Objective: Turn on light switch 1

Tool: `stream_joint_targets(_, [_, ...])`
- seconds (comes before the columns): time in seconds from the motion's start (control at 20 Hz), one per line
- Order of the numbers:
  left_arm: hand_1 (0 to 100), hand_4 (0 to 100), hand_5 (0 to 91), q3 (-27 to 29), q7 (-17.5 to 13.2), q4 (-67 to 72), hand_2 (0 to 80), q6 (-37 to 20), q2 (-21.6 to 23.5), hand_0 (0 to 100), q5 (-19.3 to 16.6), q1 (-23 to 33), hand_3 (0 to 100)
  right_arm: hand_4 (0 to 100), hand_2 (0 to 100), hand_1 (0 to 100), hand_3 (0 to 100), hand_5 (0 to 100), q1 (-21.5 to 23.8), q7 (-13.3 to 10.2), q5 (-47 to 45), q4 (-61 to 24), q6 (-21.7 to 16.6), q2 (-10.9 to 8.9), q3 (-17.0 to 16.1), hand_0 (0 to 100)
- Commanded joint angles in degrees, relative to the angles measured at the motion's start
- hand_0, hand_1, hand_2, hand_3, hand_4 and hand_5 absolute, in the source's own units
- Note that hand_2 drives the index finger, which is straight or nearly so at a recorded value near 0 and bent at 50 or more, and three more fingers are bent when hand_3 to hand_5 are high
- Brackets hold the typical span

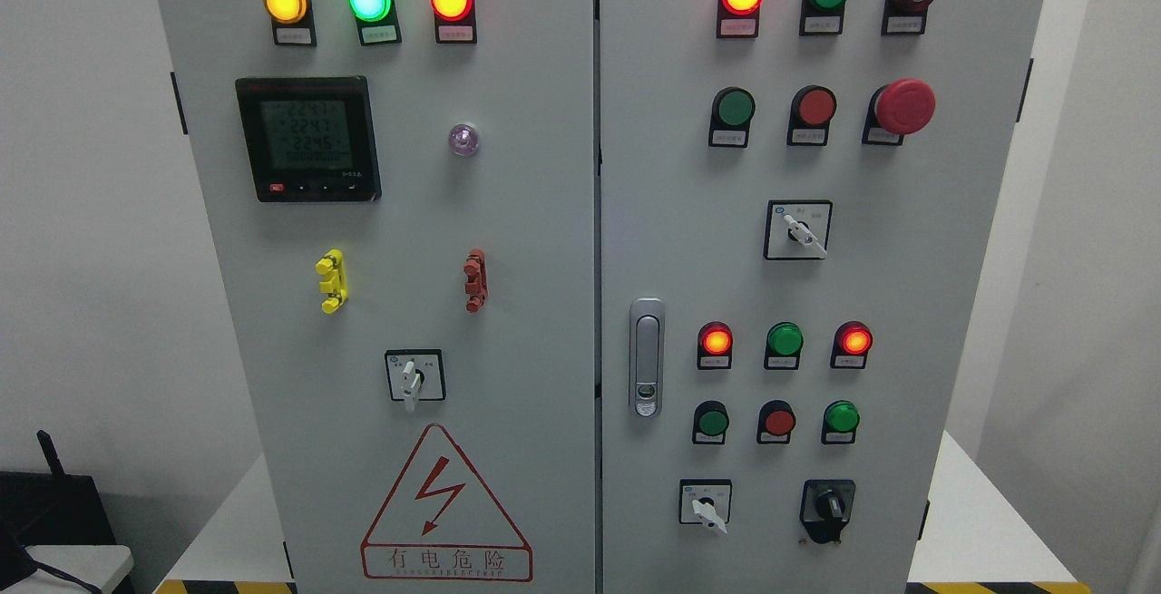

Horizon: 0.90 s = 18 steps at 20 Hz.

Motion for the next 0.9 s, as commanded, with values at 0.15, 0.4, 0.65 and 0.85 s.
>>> stream_joint_targets(0.15, [0, 77, 76.1, -9.3, -0.8, -15.5, 40.0, -0.2, -0.6, 24, -0.4, -5.3, 65, 0, 0, 39, 0, 0, 0.0, 0.0, -1.1, 0.0, 0.0, 0.0, 0.0, 12])
stream_joint_targets(0.4, [0, 77, 77.5, -17.2, -0.1, -16.9, 40.7, 0.3, -0.9, 21, -6.5, -7.8, 66, 0, 0, 39, 0, 0, 0.0, 0.0, -1.0, 0.0, 0.0, 0.0, 0.0, 12])
stream_joint_targets(0.65, [0, 77, 78.8, -28.1, 5.8, -17.9, 41.4, 2.6, -1.9, 18, -11.8, -9.5, 67, 0, 0, 39, 0, 0, 0.0, 0.0, -1.1, 0.0, 0.0, 0.0, 0.0, 12])
stream_joint_targets(0.85, [0, 77, 79.8, -35.5, 11.9, -18.4, 42.2, 7.9, -2.1, 15, -13.7, -11.3, 68, 0, 0, 39, 0, 0, 0.0, 0.0, -1.1, 0.0, 0.0, 0.0, 0.0, 12])
